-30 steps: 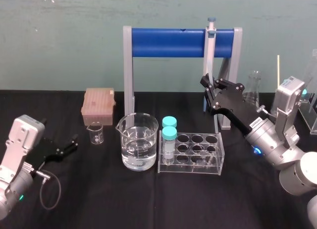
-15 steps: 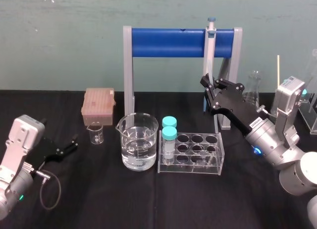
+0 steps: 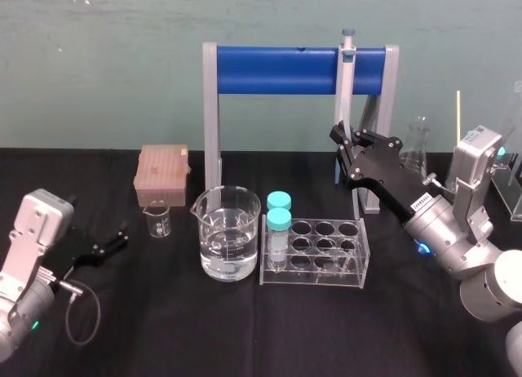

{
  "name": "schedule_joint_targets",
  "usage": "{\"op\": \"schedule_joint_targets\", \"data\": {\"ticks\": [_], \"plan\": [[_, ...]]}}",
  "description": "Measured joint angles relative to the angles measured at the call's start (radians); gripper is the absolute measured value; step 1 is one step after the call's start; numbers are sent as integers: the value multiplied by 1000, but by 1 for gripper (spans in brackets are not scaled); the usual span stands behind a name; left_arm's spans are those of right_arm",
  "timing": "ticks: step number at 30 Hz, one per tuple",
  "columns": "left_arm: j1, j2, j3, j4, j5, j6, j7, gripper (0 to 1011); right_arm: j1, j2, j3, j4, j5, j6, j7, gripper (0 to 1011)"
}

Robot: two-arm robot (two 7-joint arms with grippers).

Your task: Pick up the stirring rod with one hand, then place it down.

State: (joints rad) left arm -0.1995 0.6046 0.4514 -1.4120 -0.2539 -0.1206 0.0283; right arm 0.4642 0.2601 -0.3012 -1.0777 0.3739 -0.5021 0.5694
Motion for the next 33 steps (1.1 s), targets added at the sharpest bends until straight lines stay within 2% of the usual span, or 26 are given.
{"op": "schedule_joint_targets", "data": {"ticks": [33], "plan": [[0, 0, 0, 0, 0, 0, 0, 1000, 0, 0, 0, 0, 0, 0, 0, 72]]}}
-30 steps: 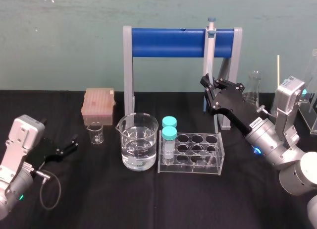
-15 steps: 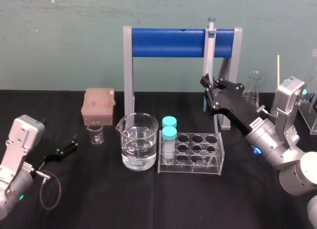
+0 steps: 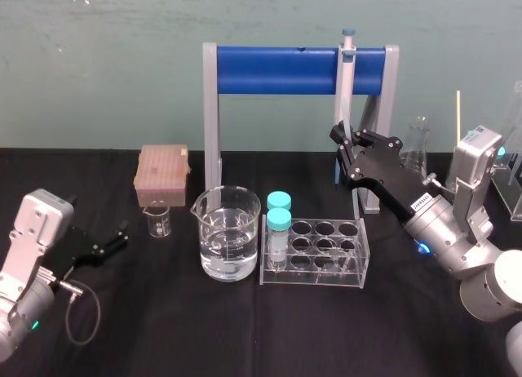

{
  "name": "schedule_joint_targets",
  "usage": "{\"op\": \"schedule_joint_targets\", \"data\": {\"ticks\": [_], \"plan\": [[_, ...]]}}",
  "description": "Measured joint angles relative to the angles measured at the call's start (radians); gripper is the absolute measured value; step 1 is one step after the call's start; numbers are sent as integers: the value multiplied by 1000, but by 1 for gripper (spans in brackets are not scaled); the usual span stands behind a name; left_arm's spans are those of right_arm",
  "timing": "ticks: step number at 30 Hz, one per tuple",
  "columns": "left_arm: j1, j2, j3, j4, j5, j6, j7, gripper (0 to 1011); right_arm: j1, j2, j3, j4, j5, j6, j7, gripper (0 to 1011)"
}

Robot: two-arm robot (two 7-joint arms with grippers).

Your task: Pick up the stirring rod with one hand, then place it down.

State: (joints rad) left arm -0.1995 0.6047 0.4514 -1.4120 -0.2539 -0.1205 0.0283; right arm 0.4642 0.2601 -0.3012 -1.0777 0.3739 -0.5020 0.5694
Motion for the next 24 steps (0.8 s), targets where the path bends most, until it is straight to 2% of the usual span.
{"op": "schedule_joint_targets", "data": {"ticks": [18, 24], "plan": [[0, 0, 0, 0, 0, 0, 0, 1000, 0, 0, 0, 0, 0, 0, 0, 72], [0, 0, 0, 0, 0, 0, 0, 1000, -5, 3, 8, -6, 15, 21, 36, 72]]}}
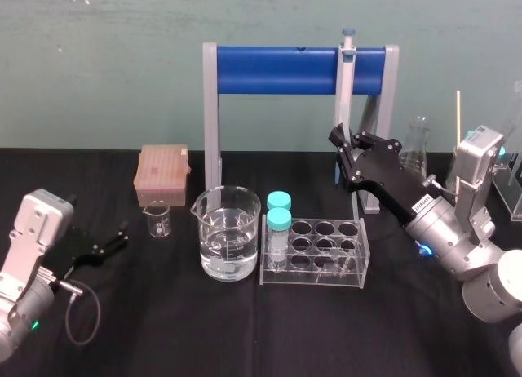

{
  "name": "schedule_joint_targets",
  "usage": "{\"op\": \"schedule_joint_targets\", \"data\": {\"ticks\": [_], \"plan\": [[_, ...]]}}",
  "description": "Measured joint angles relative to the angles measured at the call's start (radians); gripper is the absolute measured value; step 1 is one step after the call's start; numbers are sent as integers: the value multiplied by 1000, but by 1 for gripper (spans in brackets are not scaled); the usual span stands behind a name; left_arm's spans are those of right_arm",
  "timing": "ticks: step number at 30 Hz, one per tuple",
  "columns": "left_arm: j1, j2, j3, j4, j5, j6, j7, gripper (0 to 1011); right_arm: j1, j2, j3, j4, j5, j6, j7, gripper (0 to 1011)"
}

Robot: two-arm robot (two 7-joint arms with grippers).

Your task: Pick up the stirring rod with one hand, then place it down.

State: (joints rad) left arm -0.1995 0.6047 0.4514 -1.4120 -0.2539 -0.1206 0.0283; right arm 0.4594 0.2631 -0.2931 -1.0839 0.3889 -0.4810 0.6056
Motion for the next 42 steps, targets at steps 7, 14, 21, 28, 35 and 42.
{"op": "schedule_joint_targets", "data": {"ticks": [7, 14, 21, 28, 35, 42], "plan": [[0, 0, 0, 0, 0, 0, 0, 1000, -10, 7, -4, -11, 13, 19, 28, 72], [0, 0, 0, 0, 0, 0, 0, 1000, -16, 11, -13, -12, 20, 42, 37, 72], [0, 0, 0, 0, 0, 0, 0, 1000, -10, 4, -22, 19, 34, 51, 51, 72], [0, 0, 0, 0, 0, 0, 0, 1000, 3, -2, -33, 53, 37, 60, 61, 72], [0, 0, 0, 0, 0, 0, 0, 1000, 22, -10, -46, 109, 34, 71, 68, 72], [0, 0, 0, 0, 0, 0, 0, 1000, 38, -18, -57, 151, 31, 81, 79, 72]]}}
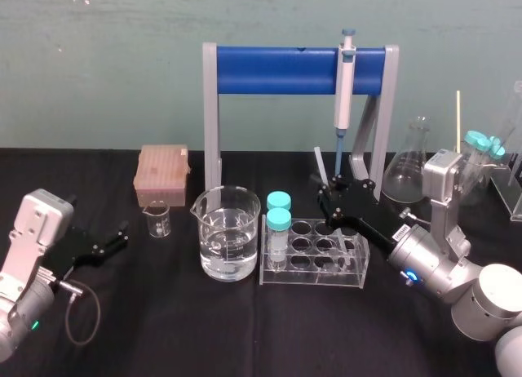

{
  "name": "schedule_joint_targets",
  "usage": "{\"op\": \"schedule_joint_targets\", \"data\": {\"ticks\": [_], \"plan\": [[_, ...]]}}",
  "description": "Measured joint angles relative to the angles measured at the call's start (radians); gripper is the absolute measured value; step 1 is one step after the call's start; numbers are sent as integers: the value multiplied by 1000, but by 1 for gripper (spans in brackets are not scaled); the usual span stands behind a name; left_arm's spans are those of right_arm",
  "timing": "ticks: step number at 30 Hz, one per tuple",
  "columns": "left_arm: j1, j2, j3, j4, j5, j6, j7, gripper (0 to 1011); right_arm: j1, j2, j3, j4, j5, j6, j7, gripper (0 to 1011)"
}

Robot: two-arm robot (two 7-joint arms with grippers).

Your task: Pick up the stirring rod with one hand, then place it down.

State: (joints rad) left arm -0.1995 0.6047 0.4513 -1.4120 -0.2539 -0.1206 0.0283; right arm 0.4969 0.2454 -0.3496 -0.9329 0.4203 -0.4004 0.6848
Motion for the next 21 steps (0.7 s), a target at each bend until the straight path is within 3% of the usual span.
{"op": "schedule_joint_targets", "data": {"ticks": [21], "plan": [[0, 0, 0, 0, 0, 0, 0, 1000, 11, -10, -13, 45, -16, 8, 0, 72]]}}
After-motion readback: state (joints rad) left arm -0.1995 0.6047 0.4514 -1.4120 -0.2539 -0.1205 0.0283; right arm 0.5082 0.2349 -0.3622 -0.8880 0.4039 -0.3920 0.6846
